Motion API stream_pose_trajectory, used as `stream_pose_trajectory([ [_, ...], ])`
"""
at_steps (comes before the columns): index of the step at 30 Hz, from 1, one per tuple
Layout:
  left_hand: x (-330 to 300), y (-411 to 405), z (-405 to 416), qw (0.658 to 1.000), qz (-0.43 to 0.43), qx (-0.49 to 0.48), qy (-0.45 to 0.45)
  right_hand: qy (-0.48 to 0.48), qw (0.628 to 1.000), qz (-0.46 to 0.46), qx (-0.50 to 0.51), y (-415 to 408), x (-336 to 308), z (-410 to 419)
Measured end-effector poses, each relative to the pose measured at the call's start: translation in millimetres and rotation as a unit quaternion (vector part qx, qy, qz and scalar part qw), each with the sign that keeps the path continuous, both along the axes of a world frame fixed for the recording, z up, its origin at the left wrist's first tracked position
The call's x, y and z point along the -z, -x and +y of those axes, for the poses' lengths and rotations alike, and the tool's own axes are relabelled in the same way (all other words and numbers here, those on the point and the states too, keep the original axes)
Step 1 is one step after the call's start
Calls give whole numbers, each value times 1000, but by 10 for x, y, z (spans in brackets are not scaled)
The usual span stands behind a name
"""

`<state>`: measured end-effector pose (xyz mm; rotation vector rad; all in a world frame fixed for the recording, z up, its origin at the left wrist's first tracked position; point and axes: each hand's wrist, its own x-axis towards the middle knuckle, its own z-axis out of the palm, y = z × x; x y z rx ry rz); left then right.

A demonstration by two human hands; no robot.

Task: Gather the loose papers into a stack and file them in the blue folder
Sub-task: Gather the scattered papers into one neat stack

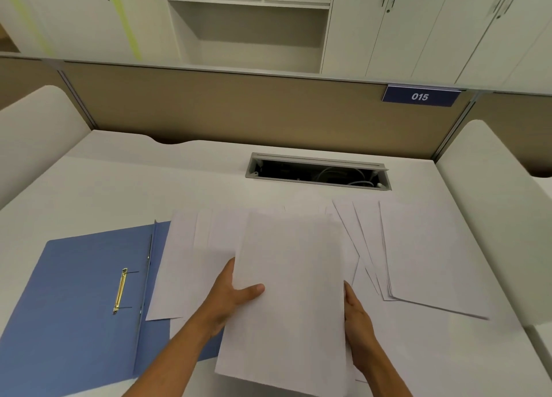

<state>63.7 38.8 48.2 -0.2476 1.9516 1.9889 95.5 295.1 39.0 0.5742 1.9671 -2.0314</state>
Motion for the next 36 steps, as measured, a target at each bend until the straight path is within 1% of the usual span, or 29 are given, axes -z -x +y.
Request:
stream_pose_trajectory([
  [1,-6,2,43,1000,14,-18,20,6,1000,2,7,1,-18,-4],
  [4,-85,15,120,995,62,-51,63,77,997,18,24,19,-81,52],
  [5,-130,25,141,993,78,-56,70,82,996,35,12,27,-126,81],
  [8,-327,45,235,983,141,-80,88,45,991,122,-17,83,-266,162],
  [11,-475,51,329,967,205,-114,97,-11,979,204,-1,120,-381,204],
  [14,-545,10,417,960,239,-128,75,-40,969,240,32,102,-431,183],
  [17,-419,-36,437,961,237,-128,70,-41,971,230,47,47,-323,162],
  [22,-90,-116,494,976,168,-127,56,-59,977,197,63,-65,-113,32],
  [25,-77,-146,560,973,176,-147,43,-68,978,181,75,-70,-135,-25],
  [27,-103,-157,589,967,195,-157,44,-74,979,173,81,-65,-139,-31],
  [29,-97,-169,620,967,200,-153,44,-80,978,172,86,-62,-112,-31],
  [31,-37,-188,643,972,186,-136,52,-91,978,168,83,-76,-58,-45],
  [34,84,-208,599,974,170,-118,89,-114,975,171,88,-108,16,-64],
  [36,135,-191,487,963,204,-119,129,-122,971,178,99,-109,21,-54],
])
